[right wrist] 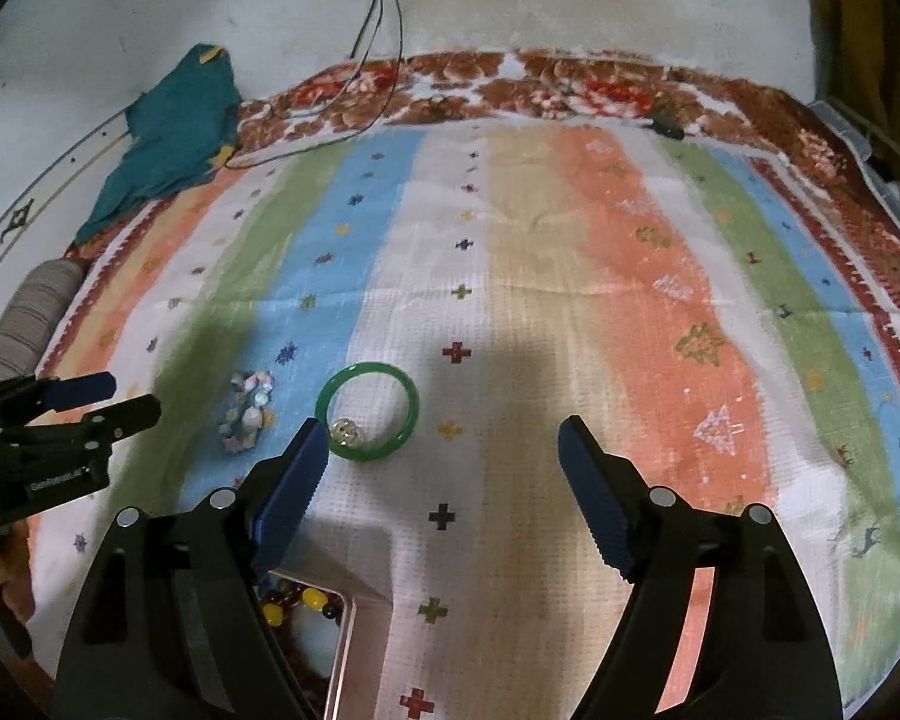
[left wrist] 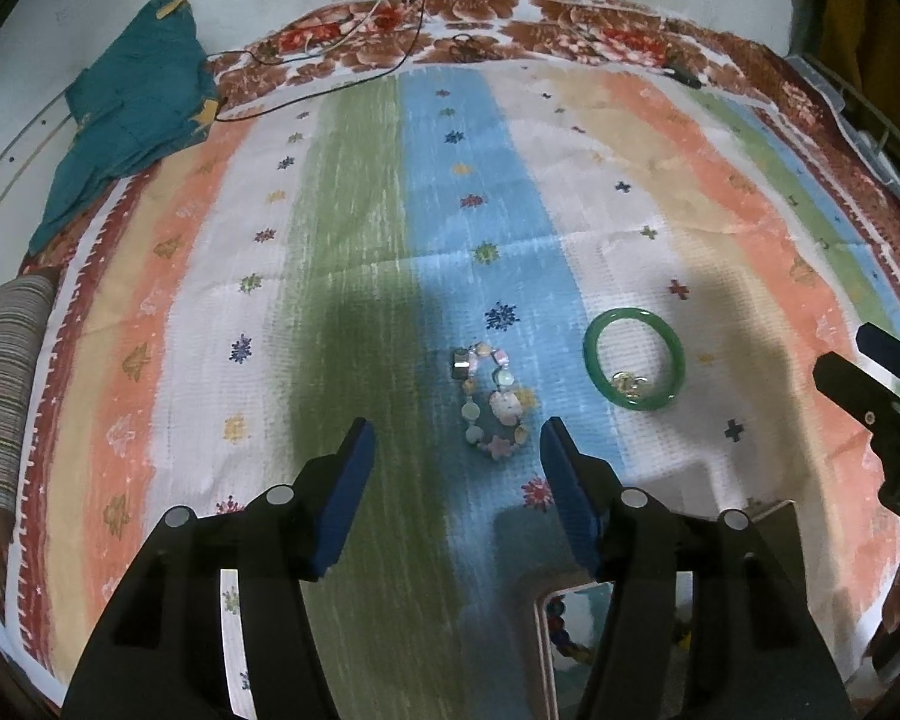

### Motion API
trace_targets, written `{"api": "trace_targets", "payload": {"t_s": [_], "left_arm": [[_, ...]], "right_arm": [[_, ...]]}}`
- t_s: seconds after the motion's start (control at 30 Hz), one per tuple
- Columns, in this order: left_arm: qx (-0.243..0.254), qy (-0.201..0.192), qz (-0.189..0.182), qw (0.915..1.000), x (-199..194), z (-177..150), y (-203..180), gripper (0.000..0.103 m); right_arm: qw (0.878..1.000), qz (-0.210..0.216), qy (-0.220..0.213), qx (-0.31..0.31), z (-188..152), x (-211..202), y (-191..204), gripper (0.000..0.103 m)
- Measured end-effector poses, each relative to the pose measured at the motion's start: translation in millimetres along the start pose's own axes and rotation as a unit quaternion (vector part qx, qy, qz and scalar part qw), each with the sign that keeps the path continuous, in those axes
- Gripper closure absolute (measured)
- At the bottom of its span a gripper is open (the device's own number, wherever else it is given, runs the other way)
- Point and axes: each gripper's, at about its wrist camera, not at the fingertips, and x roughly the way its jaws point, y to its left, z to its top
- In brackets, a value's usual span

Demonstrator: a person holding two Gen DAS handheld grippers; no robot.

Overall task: Organize jewelry
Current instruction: 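Move the right tool toward the jade bangle while the left tool approaches the pink bead bracelet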

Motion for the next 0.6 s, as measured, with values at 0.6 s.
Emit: {"api": "trace_targets", "payload": {"t_s": [0.6], "left_arm": [[0.014, 0.038, 0.002, 0.9992, 44, 6, -4, 0.043]], "right_arm": [[1.000, -0.014, 0.018, -0.001, 10, 36, -4, 0.024]]}}
